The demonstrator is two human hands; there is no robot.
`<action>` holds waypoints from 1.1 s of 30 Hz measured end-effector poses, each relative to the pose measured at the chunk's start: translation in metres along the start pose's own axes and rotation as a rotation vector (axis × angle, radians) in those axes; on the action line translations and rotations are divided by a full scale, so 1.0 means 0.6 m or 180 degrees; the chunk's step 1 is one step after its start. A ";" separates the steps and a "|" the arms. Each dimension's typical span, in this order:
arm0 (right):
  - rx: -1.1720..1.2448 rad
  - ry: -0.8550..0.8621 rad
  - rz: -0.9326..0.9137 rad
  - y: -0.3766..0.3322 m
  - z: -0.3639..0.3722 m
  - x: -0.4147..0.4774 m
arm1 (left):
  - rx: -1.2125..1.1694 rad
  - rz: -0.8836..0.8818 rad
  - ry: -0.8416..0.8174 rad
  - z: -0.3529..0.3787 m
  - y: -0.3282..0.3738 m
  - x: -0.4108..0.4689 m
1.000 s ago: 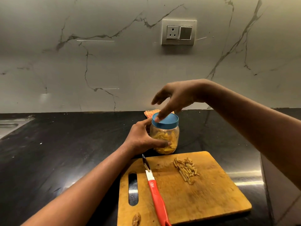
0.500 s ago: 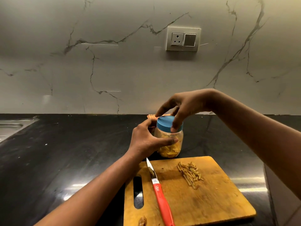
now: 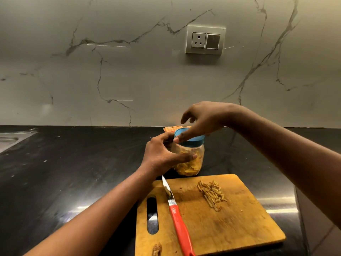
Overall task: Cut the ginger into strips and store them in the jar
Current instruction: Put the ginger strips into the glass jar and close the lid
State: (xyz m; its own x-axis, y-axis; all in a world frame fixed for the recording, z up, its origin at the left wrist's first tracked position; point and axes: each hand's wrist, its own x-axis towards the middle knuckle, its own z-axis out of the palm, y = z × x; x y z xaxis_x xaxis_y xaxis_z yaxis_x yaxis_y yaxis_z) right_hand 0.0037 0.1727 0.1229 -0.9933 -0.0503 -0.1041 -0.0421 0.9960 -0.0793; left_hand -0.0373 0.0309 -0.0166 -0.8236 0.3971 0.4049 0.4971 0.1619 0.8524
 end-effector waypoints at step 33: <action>0.1935 0.1499 0.0462 0.183 0.233 -0.068 | 0.0014 0.0091 -0.0312 -0.015 -0.016 0.007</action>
State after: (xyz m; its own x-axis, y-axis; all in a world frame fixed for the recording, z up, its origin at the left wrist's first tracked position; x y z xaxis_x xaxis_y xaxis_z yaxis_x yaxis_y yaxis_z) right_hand 0.0548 0.2739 -0.0199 -0.9311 0.2496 0.2659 0.0229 0.7677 -0.6404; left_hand -0.0481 0.0226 -0.0202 -0.7786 0.4880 0.3945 0.5214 0.1533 0.8394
